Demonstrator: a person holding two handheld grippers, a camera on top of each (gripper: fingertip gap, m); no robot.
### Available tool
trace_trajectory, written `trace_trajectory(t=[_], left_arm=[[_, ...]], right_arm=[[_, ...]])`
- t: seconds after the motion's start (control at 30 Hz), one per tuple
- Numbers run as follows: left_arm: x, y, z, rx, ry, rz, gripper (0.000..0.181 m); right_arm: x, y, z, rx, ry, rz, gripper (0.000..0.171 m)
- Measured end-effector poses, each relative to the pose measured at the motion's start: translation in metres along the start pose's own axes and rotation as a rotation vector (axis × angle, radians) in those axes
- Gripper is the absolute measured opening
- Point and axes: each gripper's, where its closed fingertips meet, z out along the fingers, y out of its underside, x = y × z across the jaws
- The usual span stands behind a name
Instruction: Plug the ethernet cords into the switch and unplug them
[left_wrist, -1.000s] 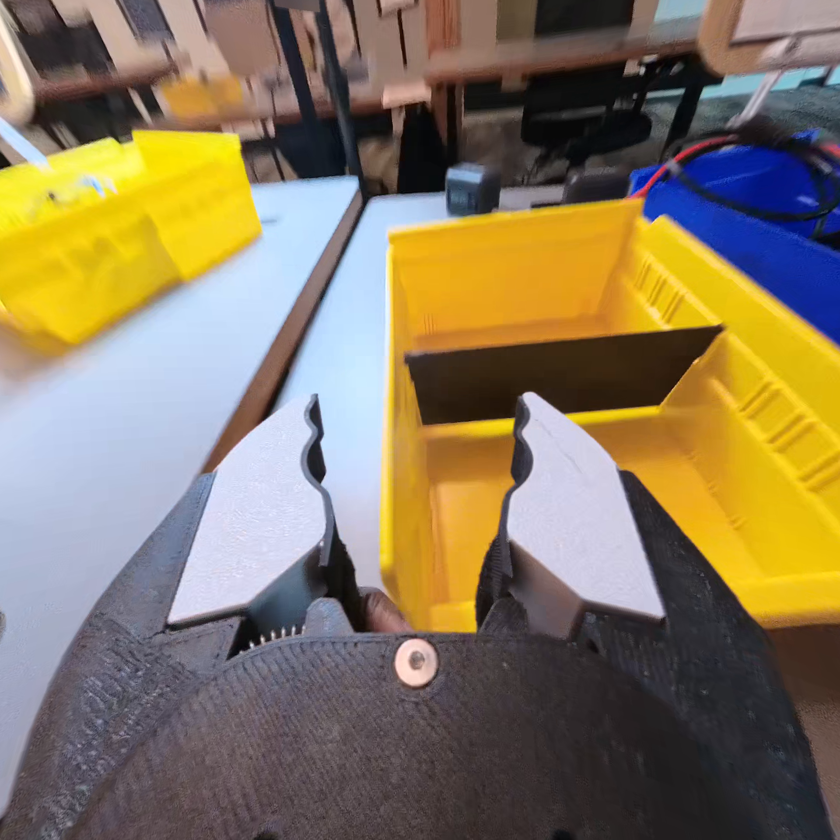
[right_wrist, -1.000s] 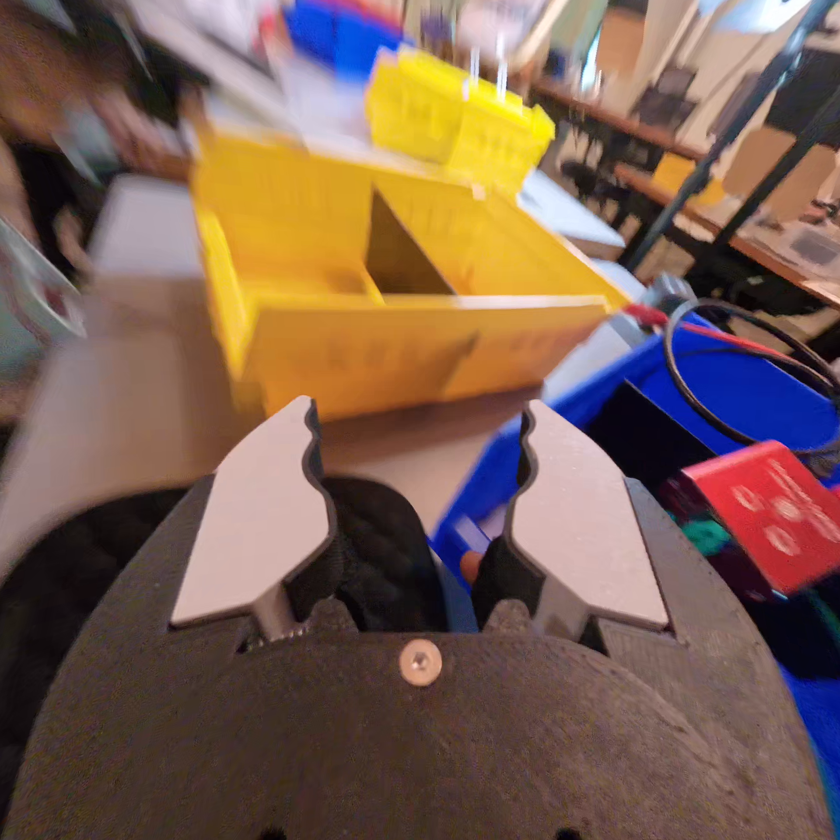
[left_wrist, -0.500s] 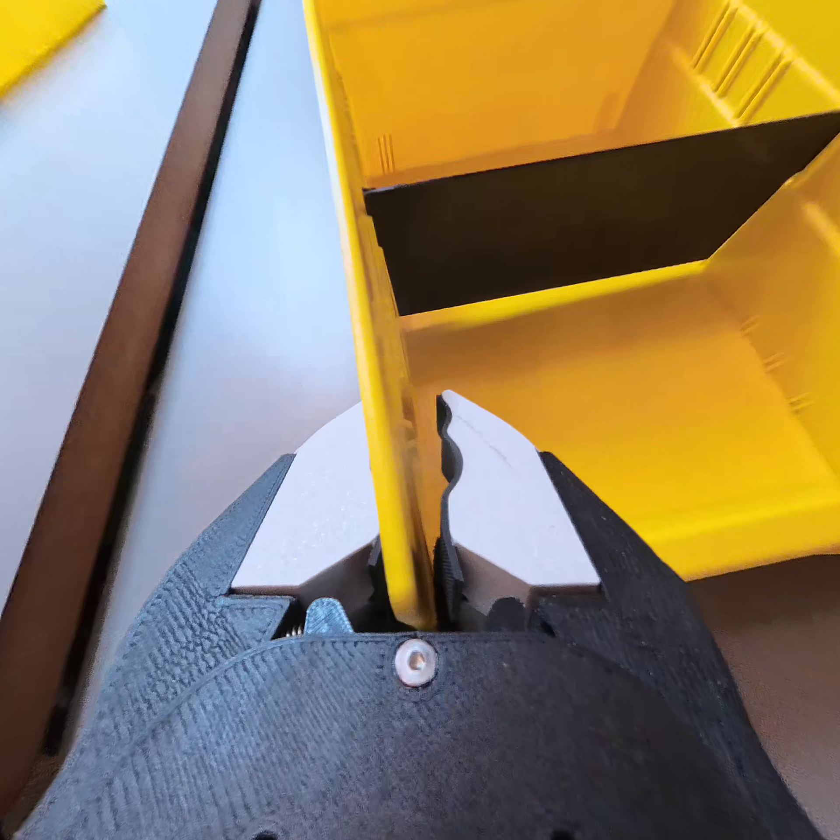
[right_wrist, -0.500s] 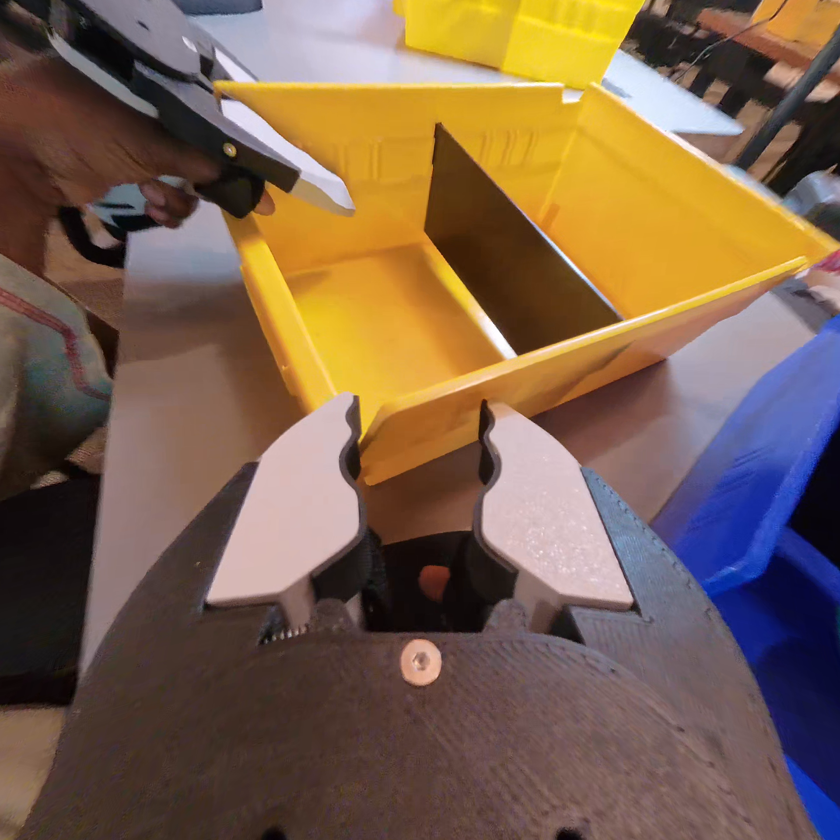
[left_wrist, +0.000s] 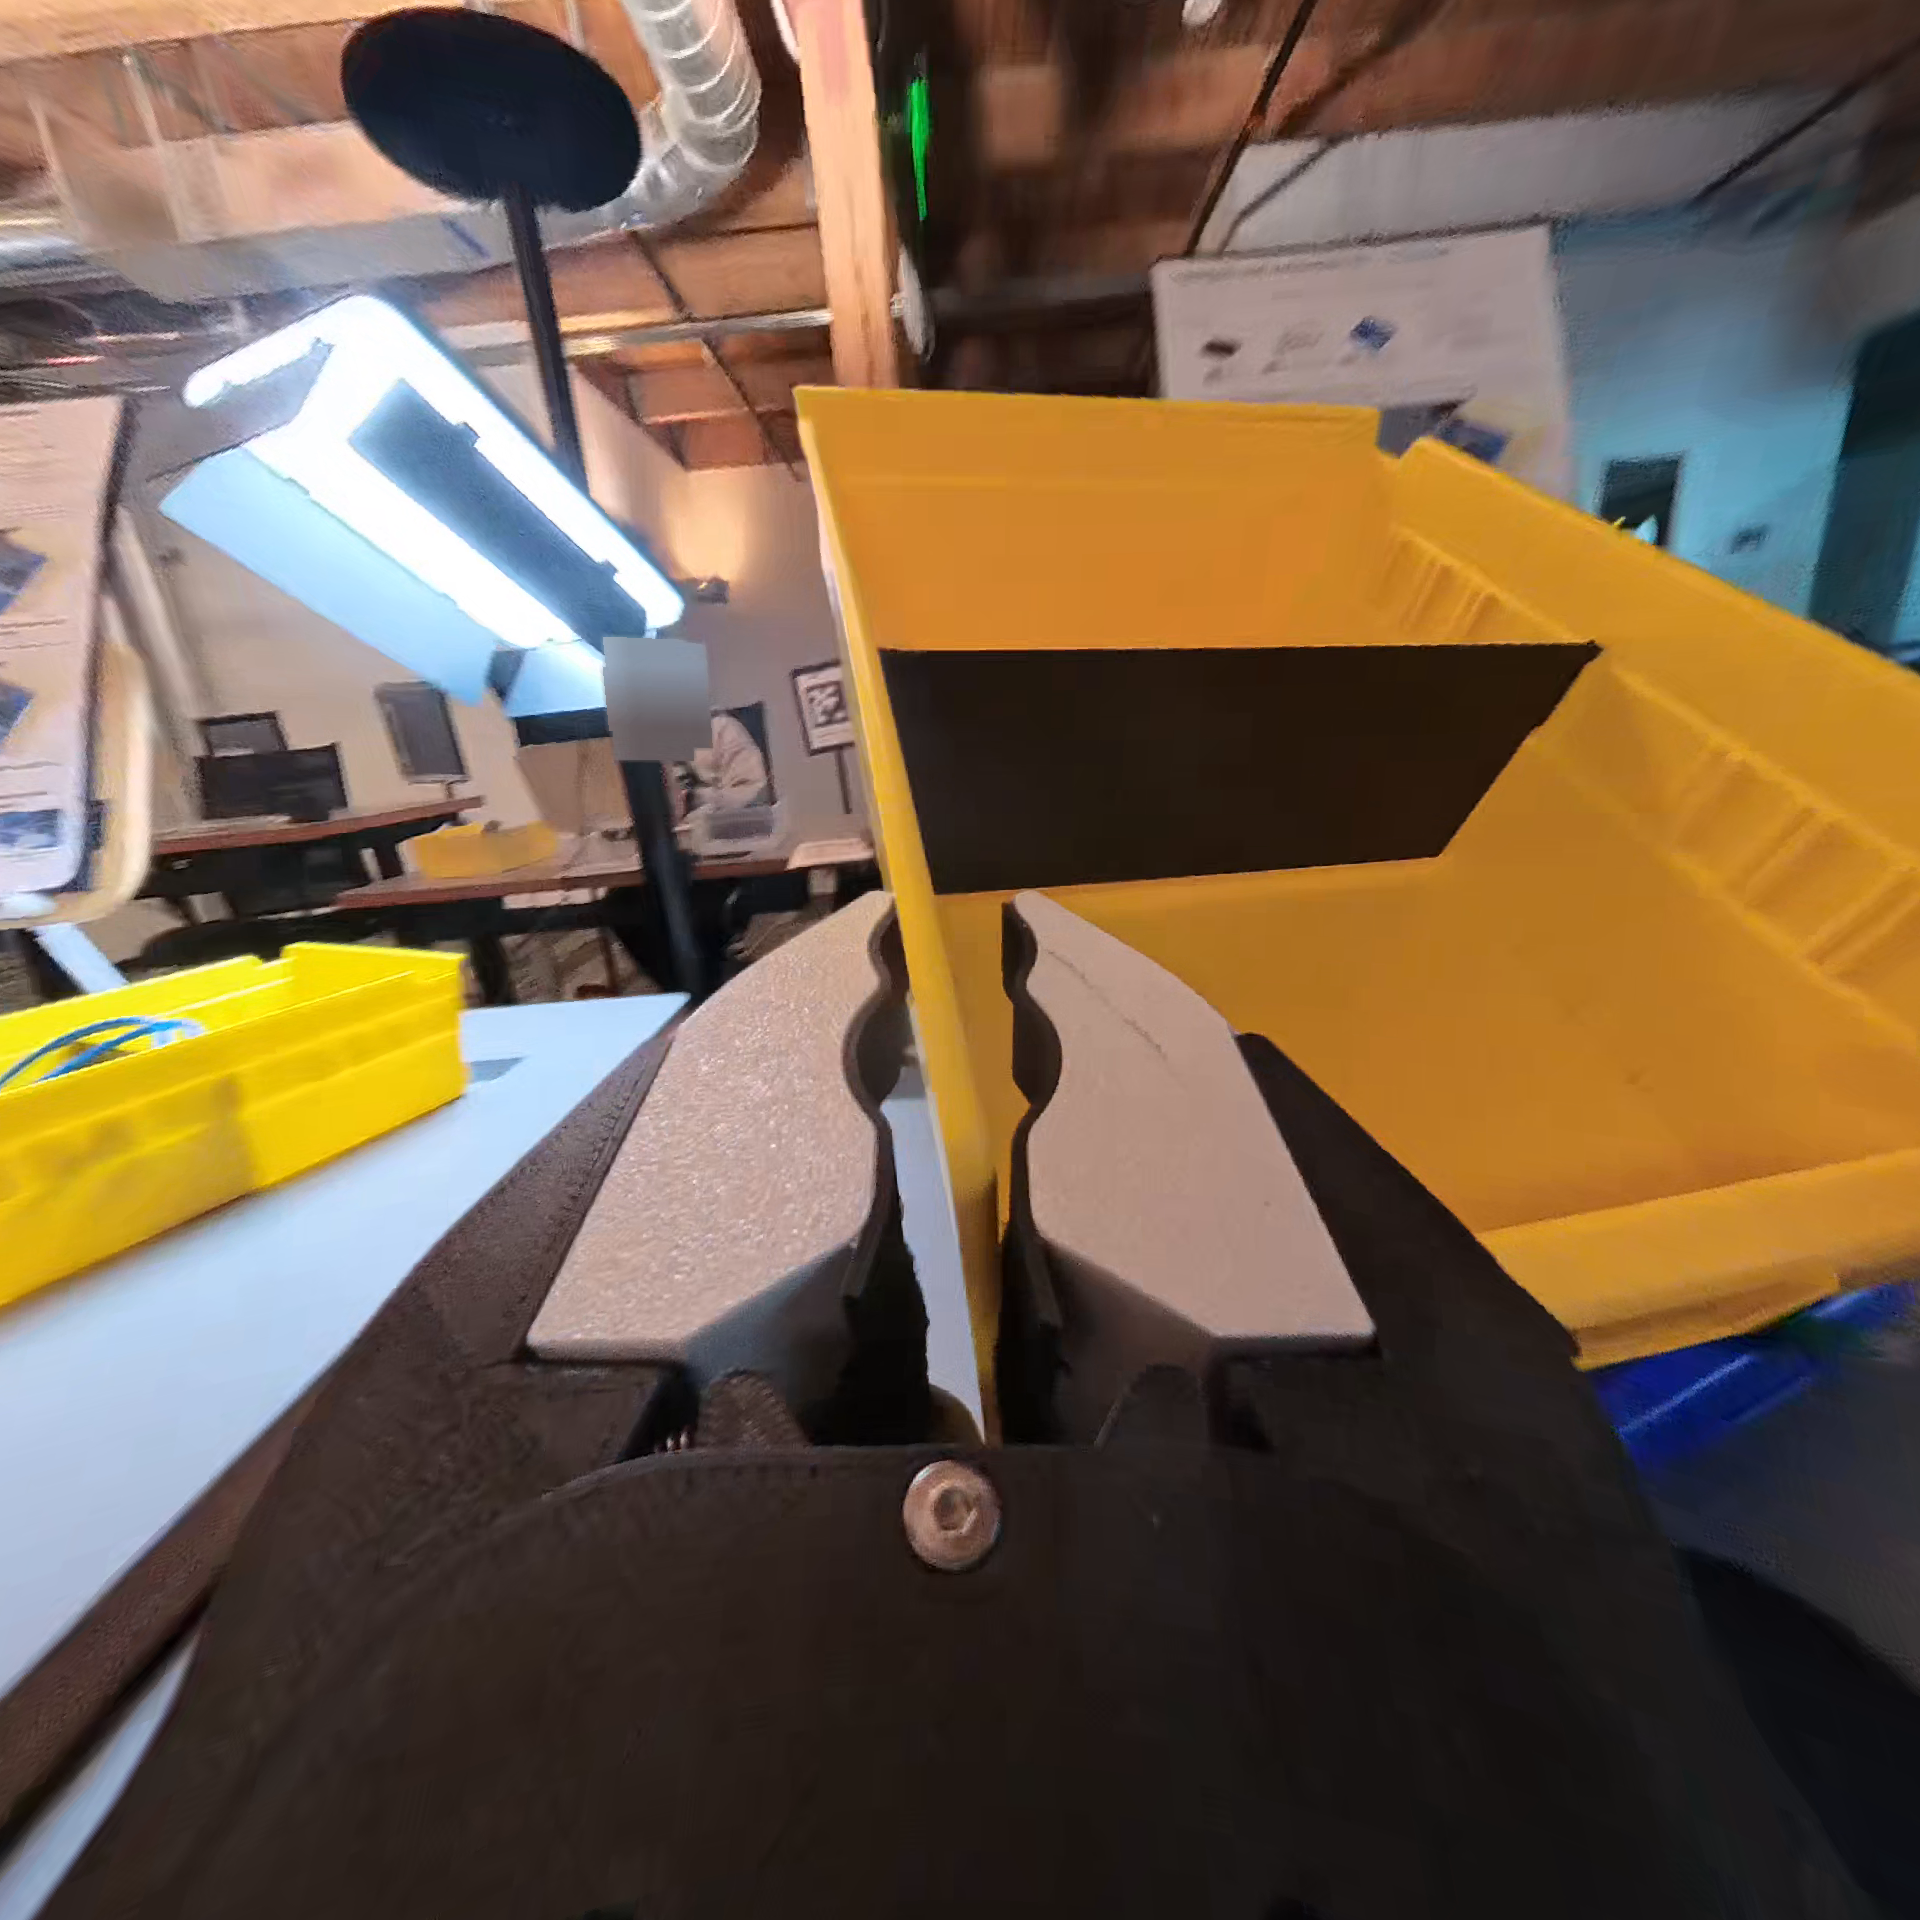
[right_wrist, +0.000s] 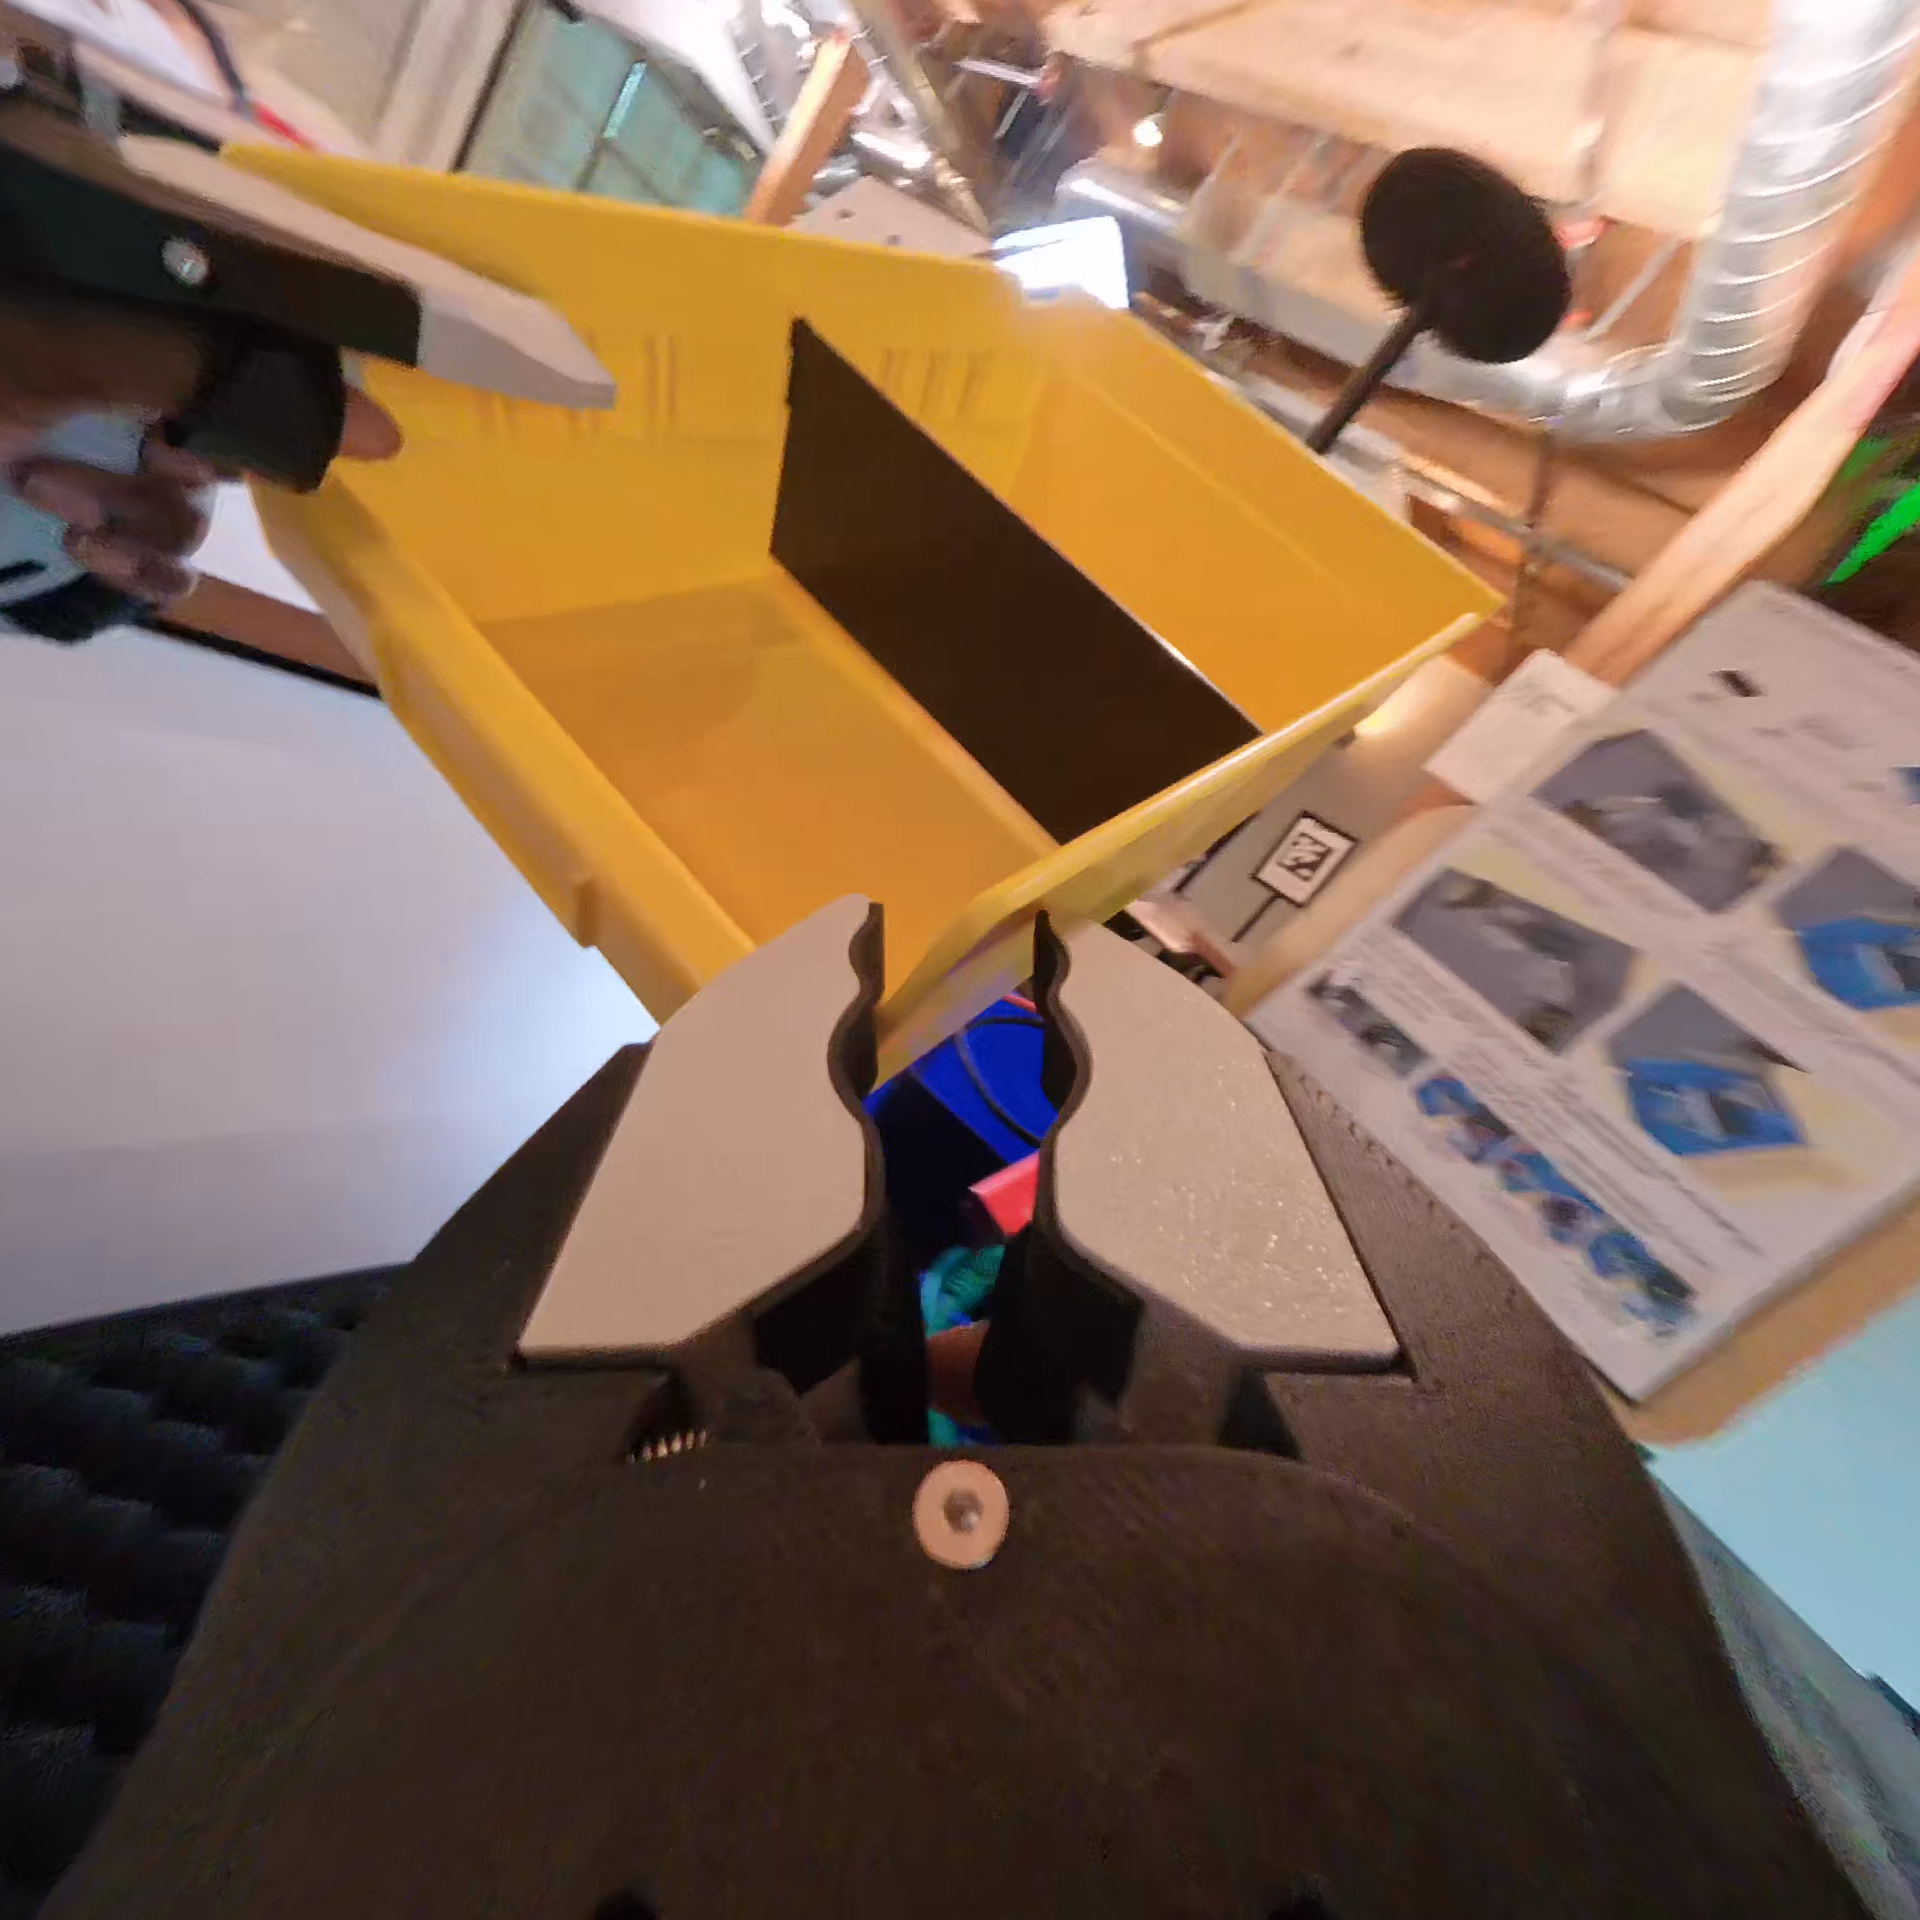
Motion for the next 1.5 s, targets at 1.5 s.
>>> trace_trajectory(t=[1.5], left_arm=[[0.481, 0.158, 0.063, -0.527, 0.944, 0.022, 0.073]], right_arm=[[0.194, 0.273, -0.309, -0.603, 0.675, 0.576, 0.028]])
